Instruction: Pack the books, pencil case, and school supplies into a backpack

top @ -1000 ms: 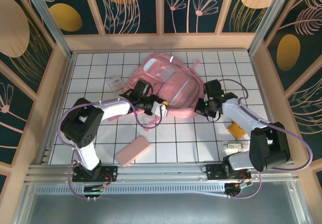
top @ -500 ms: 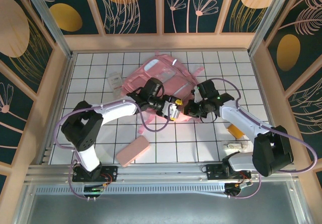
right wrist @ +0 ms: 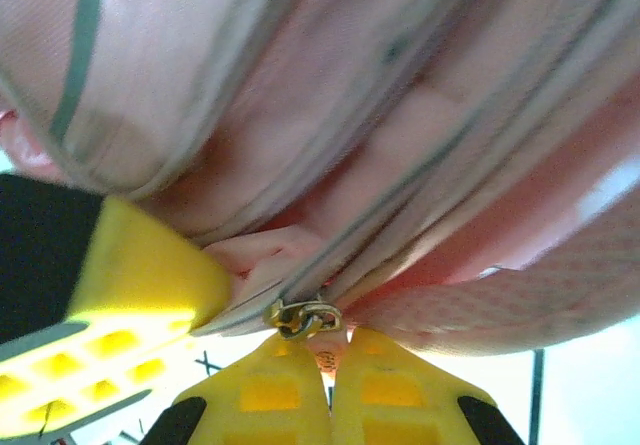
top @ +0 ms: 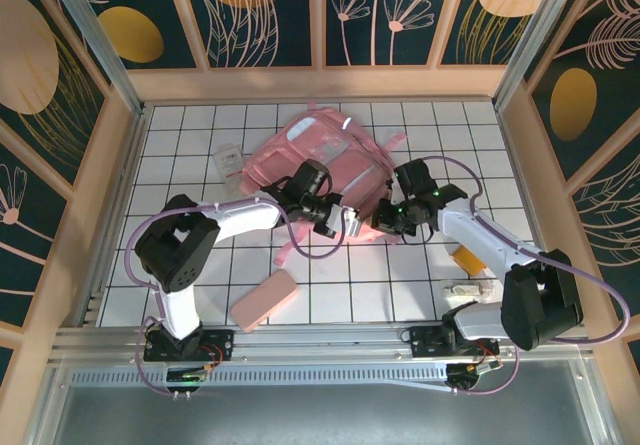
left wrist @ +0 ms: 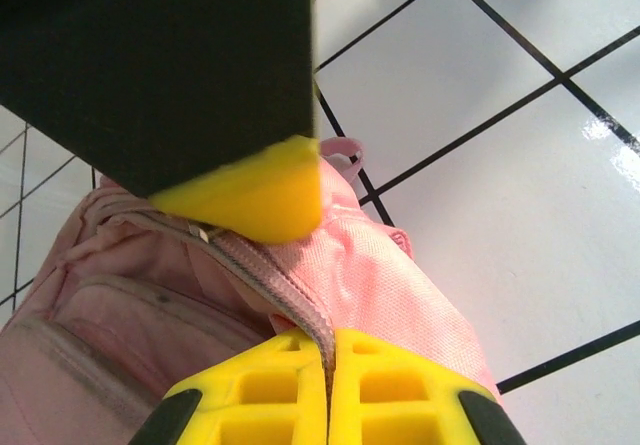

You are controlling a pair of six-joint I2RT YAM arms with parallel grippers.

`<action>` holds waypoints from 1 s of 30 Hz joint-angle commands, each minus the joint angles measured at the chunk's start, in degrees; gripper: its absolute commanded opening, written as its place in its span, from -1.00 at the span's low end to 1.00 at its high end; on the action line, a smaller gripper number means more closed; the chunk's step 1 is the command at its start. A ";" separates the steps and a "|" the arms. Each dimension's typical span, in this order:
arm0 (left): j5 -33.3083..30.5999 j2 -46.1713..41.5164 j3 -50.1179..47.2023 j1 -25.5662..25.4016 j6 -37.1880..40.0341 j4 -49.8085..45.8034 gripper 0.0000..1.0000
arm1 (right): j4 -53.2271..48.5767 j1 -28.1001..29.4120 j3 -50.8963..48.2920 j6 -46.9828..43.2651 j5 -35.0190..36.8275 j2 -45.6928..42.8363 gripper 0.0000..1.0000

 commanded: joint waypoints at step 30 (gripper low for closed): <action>5.20 -11.67 -6.75 -1.03 -15.00 4.28 0.12 | 7.05 -11.45 -0.06 2.15 -5.10 3.51 -1.00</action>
